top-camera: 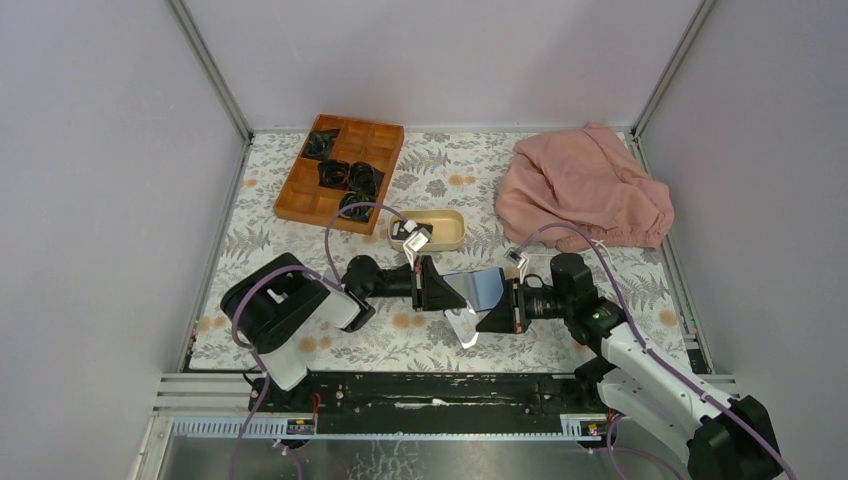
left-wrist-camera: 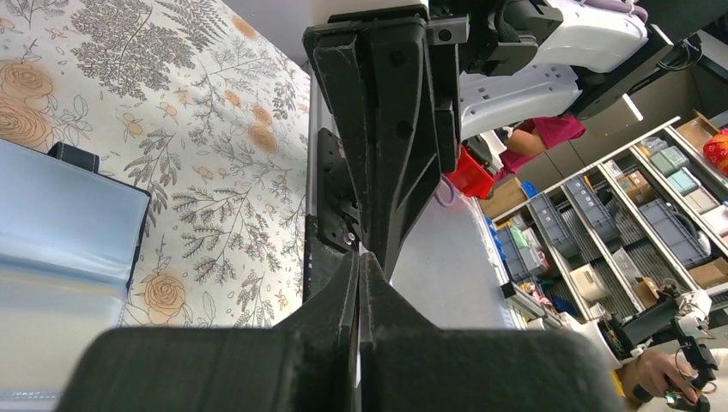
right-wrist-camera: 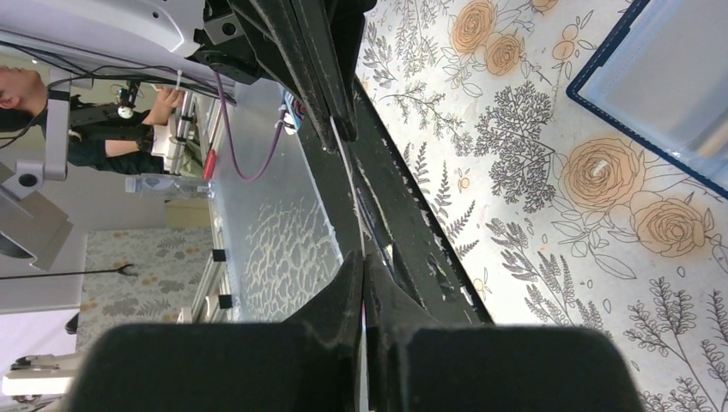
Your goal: Take the credit cards out of the card holder
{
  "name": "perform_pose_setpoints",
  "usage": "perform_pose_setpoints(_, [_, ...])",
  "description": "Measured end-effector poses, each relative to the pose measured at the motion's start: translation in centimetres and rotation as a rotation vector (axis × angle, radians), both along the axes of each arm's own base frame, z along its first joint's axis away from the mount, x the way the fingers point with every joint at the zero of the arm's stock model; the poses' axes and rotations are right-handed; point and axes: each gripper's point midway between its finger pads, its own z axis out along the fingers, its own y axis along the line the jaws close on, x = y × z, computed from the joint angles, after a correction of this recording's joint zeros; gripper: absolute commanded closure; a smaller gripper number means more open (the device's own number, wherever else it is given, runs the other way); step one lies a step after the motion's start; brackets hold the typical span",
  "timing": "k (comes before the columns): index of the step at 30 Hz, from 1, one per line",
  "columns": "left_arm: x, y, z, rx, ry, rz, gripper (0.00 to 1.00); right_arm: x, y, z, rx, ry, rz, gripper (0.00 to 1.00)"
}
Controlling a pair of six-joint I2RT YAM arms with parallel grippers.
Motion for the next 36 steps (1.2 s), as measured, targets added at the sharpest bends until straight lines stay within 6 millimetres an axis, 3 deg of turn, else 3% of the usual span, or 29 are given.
perform_pose_setpoints(3, [0.0, 0.0, 0.0, -0.004, 0.008, -0.002, 1.0, 0.0, 0.0, 0.1, 0.001, -0.001, -0.004, 0.67])
perform_pose_setpoints(9, [0.6, 0.4, -0.4, -0.001, 0.052, 0.068, 1.0, 2.2, 0.0, 2.1, 0.037, -0.138, -0.121, 0.48])
perform_pose_setpoints(12, [1.5, 0.9, 0.3, -0.023, 0.07, 0.162, 1.0, 3.3, -0.5, 3.4, 0.07, -0.225, -0.204, 0.44])
perform_pose_setpoints(17, [3.3, 2.3, 3.3, -0.114, 0.059, 0.328, 1.0, 4.6, -1.1, 4.1, 0.106, -0.287, -0.316, 0.44])
perform_pose_setpoints(23, [4.8, 3.4, 5.9, -0.198, 0.061, 0.44, 1.0, 5.4, -1.1, 3.3, 0.132, -0.272, -0.367, 0.48])
perform_pose_setpoints(29, [5.1, 3.6, 6.5, -0.219, 0.067, 0.467, 1.0, 5.7, -0.1, 4.1, 0.211, -0.248, -0.343, 0.52])
perform_pose_setpoints(31, [5.2, 3.7, 6.5, -0.22, 0.07, 0.471, 1.0, 5.7, 0.1, 4.4, 0.234, -0.245, -0.333, 0.59])
perform_pose_setpoints(36, [5.3, 3.7, 6.5, -0.221, 0.071, 0.475, 1.0, 5.6, 0.5, 5.2, 0.279, -0.248, -0.316, 0.9])
